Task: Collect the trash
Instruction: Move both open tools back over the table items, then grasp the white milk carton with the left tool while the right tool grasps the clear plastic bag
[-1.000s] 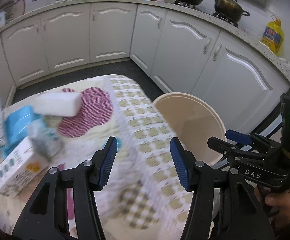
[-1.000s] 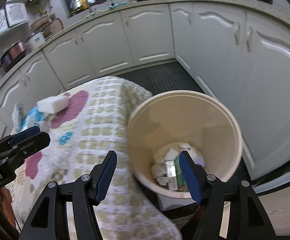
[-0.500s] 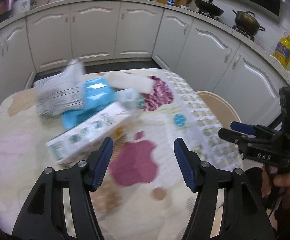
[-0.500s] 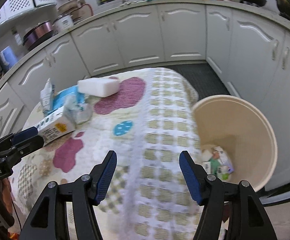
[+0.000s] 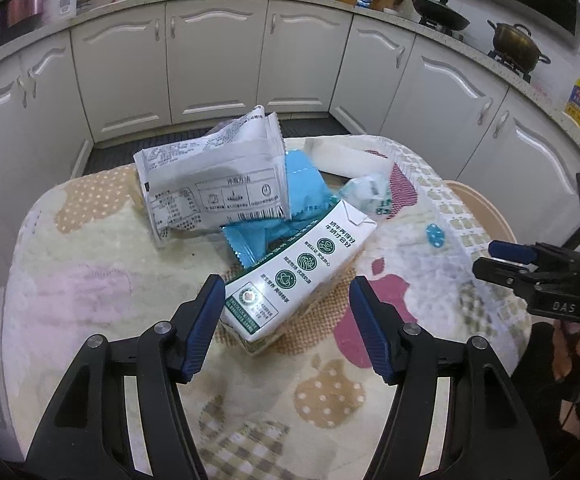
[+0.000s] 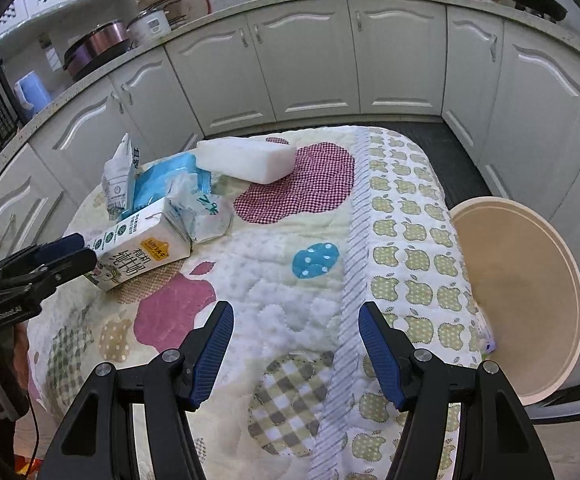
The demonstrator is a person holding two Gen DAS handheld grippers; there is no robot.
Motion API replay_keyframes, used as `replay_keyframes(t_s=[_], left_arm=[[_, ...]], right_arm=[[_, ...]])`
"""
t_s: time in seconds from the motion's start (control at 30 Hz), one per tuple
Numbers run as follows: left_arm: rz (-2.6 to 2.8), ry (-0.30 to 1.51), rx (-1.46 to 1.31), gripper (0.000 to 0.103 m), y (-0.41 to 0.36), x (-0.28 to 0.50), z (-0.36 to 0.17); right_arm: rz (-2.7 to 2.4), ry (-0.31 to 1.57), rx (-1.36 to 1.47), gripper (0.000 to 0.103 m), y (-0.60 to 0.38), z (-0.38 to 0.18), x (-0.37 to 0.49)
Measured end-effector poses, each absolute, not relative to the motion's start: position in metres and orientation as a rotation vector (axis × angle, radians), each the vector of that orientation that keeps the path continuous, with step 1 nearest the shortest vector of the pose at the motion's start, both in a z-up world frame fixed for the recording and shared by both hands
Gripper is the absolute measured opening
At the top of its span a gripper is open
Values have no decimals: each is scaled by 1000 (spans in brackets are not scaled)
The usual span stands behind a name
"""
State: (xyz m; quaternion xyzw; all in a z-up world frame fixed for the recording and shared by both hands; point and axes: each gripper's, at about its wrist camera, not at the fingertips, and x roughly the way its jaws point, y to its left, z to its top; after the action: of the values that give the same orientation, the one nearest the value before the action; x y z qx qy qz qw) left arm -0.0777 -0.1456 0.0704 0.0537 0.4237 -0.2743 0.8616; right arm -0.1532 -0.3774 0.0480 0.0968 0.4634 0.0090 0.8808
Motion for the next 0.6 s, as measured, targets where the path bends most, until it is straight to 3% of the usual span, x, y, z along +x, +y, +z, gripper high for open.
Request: replay_keyframes(t_s=[0.6], left_arm=[[-621, 891, 200, 65, -167, -66, 69]], right_arm=[[22, 984, 196, 64, -377, 42, -145]])
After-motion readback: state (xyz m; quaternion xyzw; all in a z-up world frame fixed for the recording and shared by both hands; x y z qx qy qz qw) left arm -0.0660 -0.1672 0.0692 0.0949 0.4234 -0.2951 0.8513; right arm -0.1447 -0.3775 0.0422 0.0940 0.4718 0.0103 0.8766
